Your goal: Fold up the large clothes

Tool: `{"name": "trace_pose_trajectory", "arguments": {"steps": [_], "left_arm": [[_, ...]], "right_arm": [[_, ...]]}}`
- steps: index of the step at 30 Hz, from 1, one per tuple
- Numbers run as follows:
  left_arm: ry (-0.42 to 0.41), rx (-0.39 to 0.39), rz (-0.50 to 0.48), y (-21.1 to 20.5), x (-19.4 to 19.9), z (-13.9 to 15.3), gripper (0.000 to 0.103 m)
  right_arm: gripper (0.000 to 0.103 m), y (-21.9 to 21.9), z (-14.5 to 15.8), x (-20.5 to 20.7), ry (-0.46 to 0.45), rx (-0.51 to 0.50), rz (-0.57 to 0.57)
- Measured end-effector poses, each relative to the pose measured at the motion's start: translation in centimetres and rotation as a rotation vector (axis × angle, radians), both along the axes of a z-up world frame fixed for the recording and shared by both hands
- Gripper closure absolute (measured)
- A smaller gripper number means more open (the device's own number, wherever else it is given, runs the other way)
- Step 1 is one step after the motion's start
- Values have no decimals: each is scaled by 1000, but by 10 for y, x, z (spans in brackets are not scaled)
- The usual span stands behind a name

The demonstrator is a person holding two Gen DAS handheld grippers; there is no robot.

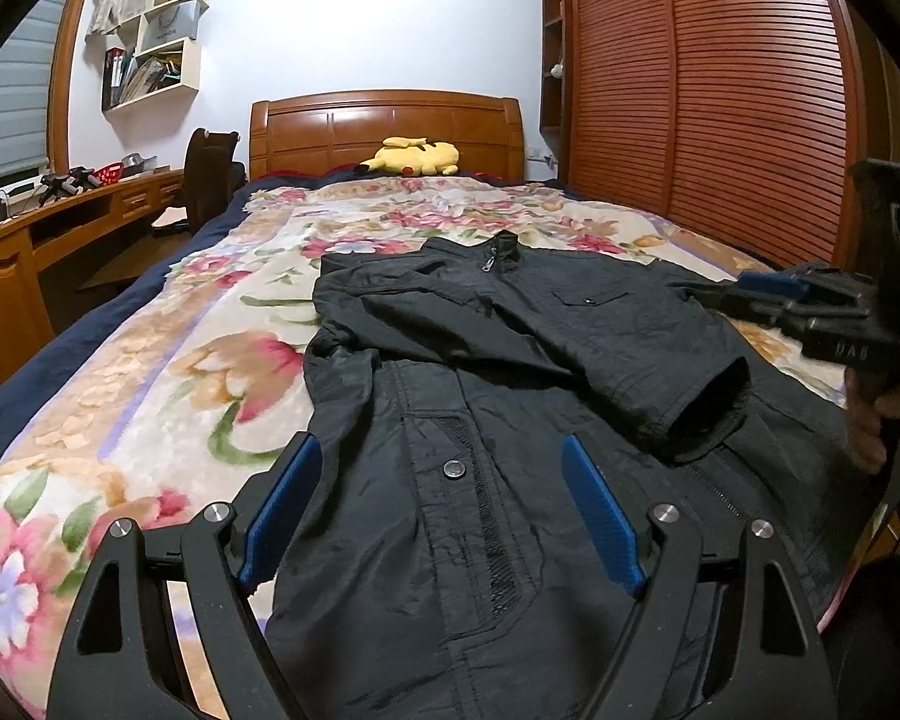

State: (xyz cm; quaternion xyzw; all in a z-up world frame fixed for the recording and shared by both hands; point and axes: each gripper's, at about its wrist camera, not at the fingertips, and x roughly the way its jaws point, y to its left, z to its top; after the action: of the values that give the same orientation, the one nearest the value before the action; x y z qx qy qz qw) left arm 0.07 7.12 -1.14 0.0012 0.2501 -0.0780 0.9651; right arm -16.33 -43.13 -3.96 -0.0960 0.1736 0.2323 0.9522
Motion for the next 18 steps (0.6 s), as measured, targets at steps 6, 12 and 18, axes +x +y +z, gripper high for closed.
{"name": "trace_pose_trajectory", "arguments": {"steps": [6,12,18], "left_arm": [[4,8,-8,-6,0,-2,20],[9,11,-6,-8,0,-3,20],[11,13,-12,-8,0,-3,20]], "right_arm": [[42,18,-11,14,79,-30,68],[42,39,-23,25,140,-126,138],[42,39,-30,42,206,-167,140]]}}
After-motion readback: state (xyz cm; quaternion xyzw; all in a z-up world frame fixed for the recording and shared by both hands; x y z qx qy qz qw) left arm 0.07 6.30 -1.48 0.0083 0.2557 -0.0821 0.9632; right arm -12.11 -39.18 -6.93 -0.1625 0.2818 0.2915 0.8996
